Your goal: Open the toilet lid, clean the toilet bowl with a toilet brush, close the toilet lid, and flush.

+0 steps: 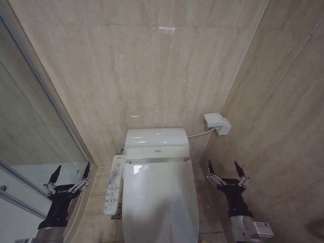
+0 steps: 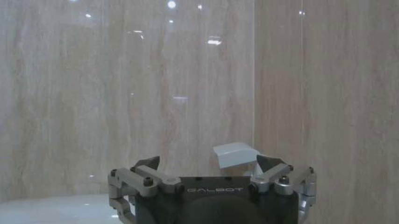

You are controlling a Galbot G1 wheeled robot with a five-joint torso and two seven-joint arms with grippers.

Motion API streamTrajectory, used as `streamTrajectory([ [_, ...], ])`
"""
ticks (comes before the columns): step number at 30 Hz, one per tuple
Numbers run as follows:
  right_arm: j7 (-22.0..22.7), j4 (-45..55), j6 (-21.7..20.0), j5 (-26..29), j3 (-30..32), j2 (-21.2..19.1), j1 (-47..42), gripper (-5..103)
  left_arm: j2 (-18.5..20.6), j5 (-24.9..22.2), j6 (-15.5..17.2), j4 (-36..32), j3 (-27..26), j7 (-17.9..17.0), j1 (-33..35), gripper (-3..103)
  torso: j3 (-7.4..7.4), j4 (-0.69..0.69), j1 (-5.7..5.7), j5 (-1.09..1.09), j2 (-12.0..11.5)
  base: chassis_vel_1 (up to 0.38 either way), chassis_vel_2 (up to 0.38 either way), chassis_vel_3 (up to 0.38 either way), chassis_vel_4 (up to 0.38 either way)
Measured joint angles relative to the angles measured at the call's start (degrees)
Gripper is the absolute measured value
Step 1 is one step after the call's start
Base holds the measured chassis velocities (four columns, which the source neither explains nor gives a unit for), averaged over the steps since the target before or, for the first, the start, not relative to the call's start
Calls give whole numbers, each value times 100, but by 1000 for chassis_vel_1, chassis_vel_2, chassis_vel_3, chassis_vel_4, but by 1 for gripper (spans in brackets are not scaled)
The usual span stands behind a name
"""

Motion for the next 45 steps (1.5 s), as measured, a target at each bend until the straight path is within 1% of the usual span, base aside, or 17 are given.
streamTrajectory([
  [13, 0, 0, 0, 0, 0, 0, 0, 100, -20, 3, -44, 21, 60, -13, 1, 100, 0, 0, 0, 0, 0, 0, 0, 0, 0],
  [16, 0, 0, 0, 0, 0, 0, 0, 100, -65, 61, -45, -73, 139, -69, 43, 100, 0, 0, 0, 0, 0, 0, 0, 0, 0],
  [19, 0, 0, 0, 0, 0, 0, 0, 100, -170, 267, -42, -276, 303, -190, 150, 100, 0, 0, 0, 0, 0, 0, 0, 0, 0],
  [22, 0, 0, 0, 0, 0, 0, 0, 100, -229, 372, -38, -371, 356, -248, 202, 100, 0, 0, 0, 0, 0, 0, 0, 0, 0],
  [27, 0, 0, 0, 0, 0, 0, 0, 100, -308, 456, -61, -474, 339, -284, 321, 100, 0, 0, 0, 0, 0, 0, 0, 0, 0],
  [30, 0, 0, 0, 0, 0, 0, 0, 100, -390, 511, -176, -477, 201, -282, 397, 100, 0, 0, 0, 0, 0, 0, 0, 0, 0],
  [35, 0, 0, 0, 0, 0, 0, 0, 100, -431, 500, -231, -443, 214, -283, 448, 100, 0, 1, 0, 0, 0, 0, 0, 0, 0],
  [39, 0, 0, 0, 0, 0, 0, 0, 100, -532, 593, -194, -437, 501, -250, 389, 100, 0, 0, 0, 0, 0, 0, 0, 0, 0],
  [40, 0, 0, 0, 0, 0, 0, 0, 100, -532, 593, -194, -437, 501, -250, 389, 100, 0, 0, 0, 0, 0, 0, 0, 0, 0],
  [42, 0, 0, 0, 0, 0, 0, 0, 100, -688, 665, -176, -432, 650, -221, 326, 100, 0, 0, 0, 0, 0, 0, 0, 0, 0],
  [45, 0, 0, 0, 0, 0, 0, 0, 100, -740, 685, -203, -366, 699, -211, 311, 100, 0, 0, 0, 0, 0, 0, 0, 0, 0],
])
